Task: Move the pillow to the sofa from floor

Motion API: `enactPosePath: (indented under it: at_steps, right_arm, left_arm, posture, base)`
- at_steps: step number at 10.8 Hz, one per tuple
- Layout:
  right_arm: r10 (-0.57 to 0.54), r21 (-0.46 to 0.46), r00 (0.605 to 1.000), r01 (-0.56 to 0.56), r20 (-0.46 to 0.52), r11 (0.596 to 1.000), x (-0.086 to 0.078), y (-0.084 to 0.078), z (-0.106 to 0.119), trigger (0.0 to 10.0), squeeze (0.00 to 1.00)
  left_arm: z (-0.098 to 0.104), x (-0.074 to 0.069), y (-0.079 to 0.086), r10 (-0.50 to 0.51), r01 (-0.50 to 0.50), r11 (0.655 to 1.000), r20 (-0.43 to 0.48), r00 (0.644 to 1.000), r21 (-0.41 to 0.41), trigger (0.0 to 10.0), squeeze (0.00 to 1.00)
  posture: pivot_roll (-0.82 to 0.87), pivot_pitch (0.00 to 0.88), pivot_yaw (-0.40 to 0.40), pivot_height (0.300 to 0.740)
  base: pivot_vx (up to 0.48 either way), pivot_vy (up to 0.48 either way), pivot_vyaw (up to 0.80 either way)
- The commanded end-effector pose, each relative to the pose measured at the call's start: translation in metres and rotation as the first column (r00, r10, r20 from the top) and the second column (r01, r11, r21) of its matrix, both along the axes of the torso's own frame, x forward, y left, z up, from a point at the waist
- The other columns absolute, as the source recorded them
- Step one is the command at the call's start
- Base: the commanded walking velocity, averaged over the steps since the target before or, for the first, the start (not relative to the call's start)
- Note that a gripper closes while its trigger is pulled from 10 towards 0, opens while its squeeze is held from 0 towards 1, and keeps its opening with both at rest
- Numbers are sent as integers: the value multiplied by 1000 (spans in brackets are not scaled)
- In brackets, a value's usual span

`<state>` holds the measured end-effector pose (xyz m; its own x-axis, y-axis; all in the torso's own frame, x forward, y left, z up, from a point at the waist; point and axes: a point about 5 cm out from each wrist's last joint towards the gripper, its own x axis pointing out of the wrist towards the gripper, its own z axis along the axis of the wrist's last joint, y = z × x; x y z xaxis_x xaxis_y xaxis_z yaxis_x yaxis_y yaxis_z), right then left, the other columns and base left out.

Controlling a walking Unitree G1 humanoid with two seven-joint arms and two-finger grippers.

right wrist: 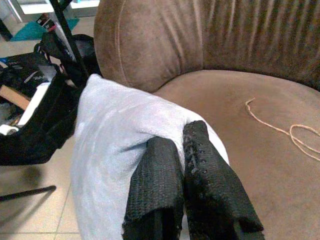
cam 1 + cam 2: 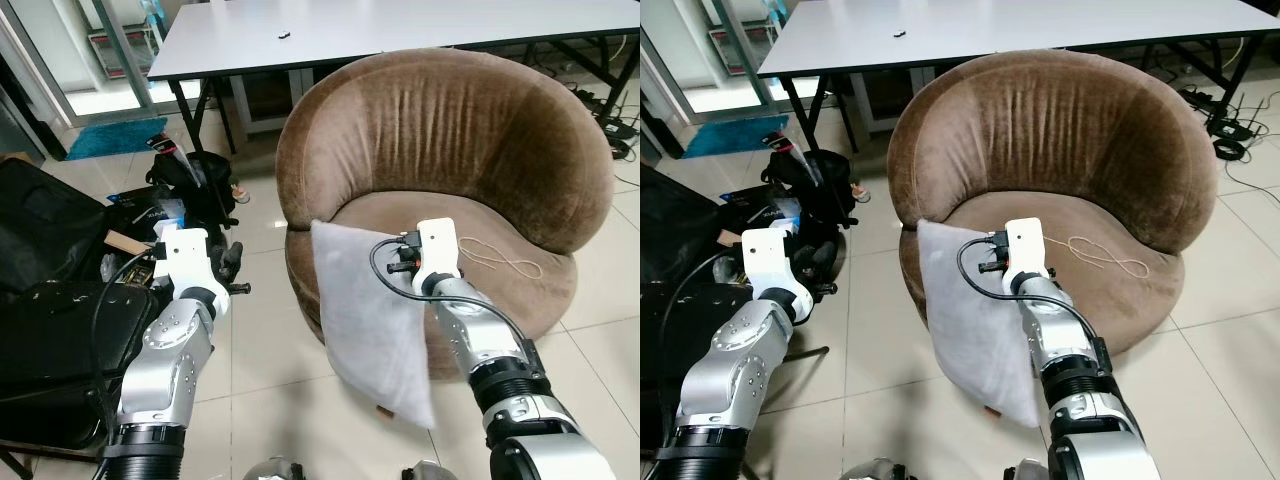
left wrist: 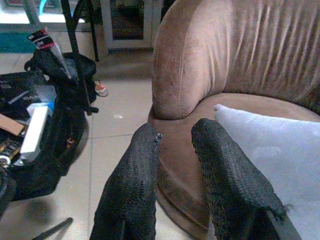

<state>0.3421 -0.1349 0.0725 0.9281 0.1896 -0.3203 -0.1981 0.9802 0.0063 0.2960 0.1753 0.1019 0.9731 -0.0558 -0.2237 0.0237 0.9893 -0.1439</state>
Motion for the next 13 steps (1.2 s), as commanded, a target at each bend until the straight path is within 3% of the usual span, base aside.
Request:
enactPosePath:
  at_steps: [1, 3, 5, 13]
  right_arm:
    - [17, 5, 999, -17, 41, 1000, 2, 6, 8, 10000, 0]
    - [32, -13, 998, -31, 45, 999, 1, 9, 8, 10000, 0]
    - [41, -10, 998, -40, 46, 999, 1, 12, 8, 10000, 0]
    - [63, -25, 998, -63, 24, 998, -3, 16, 0, 10000, 0]
  left_arm:
    - [-2, 0, 3, 0, 1, 1000, -3, 1000, 32, 10000, 0]
    - [-3, 0, 3, -6, 6, 998, 0, 1000, 62, 10000, 0]
    - [-1, 1, 3, -10, 9, 999, 17, 1000, 39, 10000, 0]
    - [1, 2, 3, -20, 18, 998, 43, 999, 61, 10000, 0]
  posture:
    - [-81, 0, 94, 740]
    - [-81, 0, 92, 740]
    - [-78, 0, 89, 740]
    - [-72, 0, 87, 740]
  base:
    - [0, 0, 0]
    - [0, 0, 0]
    - [154, 0, 0]
    - [471, 0, 0]
